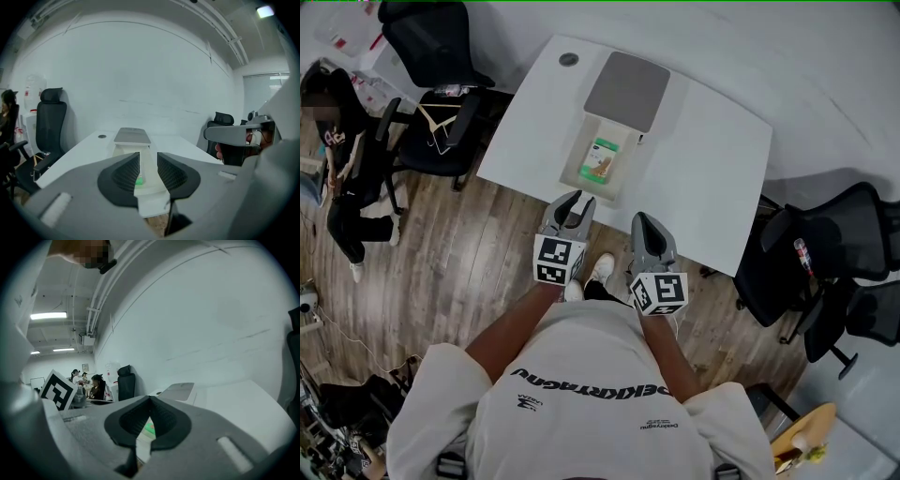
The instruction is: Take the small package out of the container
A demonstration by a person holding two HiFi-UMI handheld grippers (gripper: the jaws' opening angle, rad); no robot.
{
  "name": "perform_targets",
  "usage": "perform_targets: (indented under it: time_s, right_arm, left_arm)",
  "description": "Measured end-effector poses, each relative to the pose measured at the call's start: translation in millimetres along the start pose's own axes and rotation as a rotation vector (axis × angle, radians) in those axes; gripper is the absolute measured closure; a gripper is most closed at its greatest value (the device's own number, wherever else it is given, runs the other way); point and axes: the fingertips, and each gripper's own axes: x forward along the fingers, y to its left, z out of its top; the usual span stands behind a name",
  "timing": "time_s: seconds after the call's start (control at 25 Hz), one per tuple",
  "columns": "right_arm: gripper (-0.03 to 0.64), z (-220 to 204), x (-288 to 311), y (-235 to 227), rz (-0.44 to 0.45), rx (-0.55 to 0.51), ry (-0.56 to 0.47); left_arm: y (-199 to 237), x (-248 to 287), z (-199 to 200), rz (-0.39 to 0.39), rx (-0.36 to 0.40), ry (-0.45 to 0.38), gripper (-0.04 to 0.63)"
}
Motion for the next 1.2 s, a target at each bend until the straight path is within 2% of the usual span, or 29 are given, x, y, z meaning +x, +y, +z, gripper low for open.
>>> perform_targets:
  time_s: [0.8,1.04,1.2]
  right_arm:
    - [0.618,-9,5,-19,-0.003,0.016,0.023]
    - [0.618,-11,7,-19,-0.002,0.02,0.026]
    - [0.618,-11,8,-19,-0.004,0.022,0.028]
  left_arm:
    - [22,52,-27,0.09,-0.046,0.145,0.342]
    - [27,68,-37,0.106,-0.035,0.199,0.299]
    - [30,79,-39,0.108,-0.024,0.226,0.298]
